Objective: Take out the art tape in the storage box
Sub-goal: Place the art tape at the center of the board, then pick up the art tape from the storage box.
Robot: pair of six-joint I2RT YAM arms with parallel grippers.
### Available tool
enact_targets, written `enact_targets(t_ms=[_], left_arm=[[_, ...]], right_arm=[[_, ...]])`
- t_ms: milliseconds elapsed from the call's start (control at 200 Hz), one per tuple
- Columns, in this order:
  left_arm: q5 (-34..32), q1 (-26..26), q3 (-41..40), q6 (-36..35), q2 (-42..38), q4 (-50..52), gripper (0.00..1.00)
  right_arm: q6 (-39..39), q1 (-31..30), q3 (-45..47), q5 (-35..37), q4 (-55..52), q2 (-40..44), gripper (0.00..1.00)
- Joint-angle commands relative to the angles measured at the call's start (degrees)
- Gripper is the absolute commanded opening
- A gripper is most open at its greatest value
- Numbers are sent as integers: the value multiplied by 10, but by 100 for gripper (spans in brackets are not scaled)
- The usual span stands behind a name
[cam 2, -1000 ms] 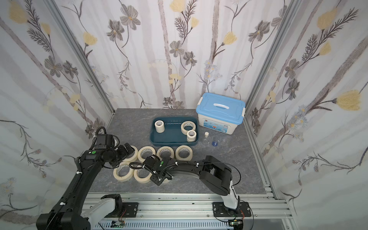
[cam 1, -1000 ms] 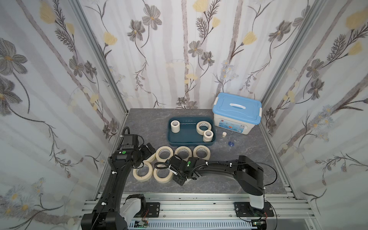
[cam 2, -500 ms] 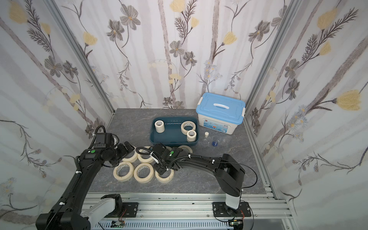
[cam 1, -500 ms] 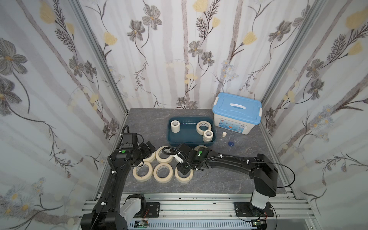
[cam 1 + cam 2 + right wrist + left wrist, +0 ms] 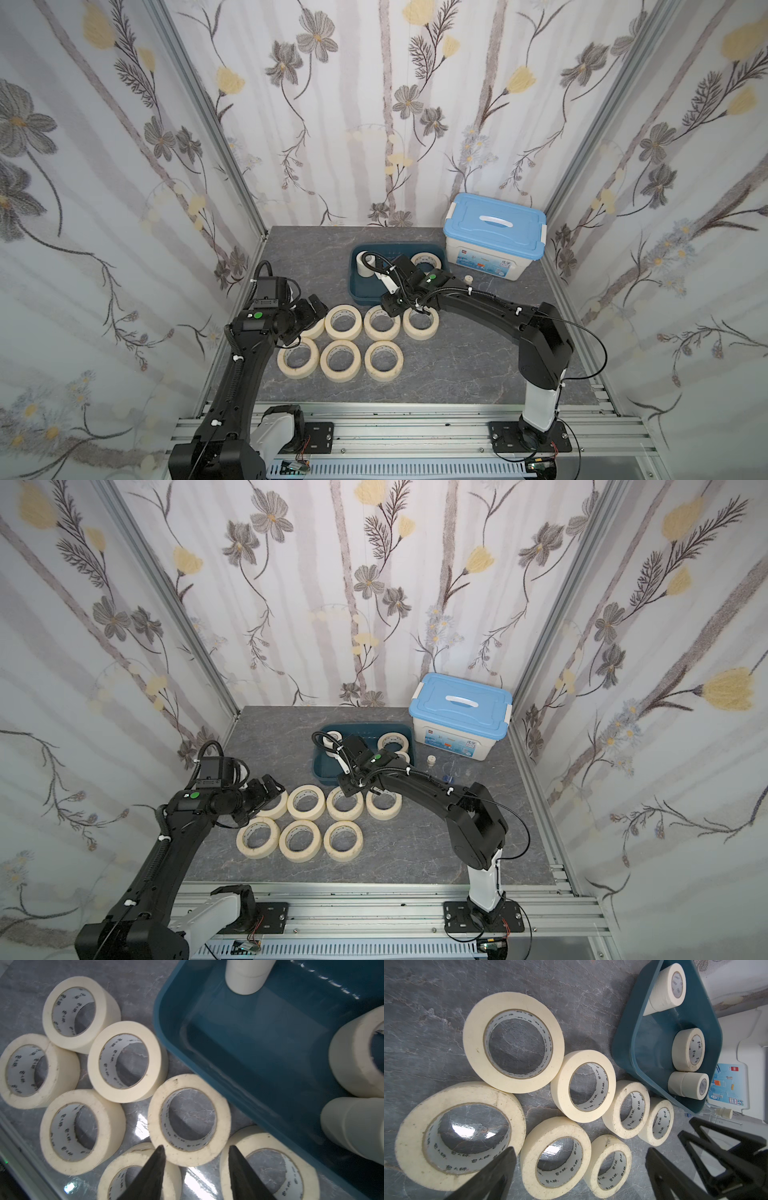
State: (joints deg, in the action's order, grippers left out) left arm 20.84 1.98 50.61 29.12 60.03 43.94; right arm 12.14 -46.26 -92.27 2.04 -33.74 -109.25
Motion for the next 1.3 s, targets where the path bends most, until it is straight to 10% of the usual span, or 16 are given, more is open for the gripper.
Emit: enact_targets(t_ms=[0, 1294], left_arm=[[13, 0, -2, -13, -3, 4, 100], [52, -4, -21, -10, -3, -59, 100]], right_arm=[[-20, 18, -28, 15, -18, -18, 52], [-128, 169, -349, 57, -122, -303, 60]])
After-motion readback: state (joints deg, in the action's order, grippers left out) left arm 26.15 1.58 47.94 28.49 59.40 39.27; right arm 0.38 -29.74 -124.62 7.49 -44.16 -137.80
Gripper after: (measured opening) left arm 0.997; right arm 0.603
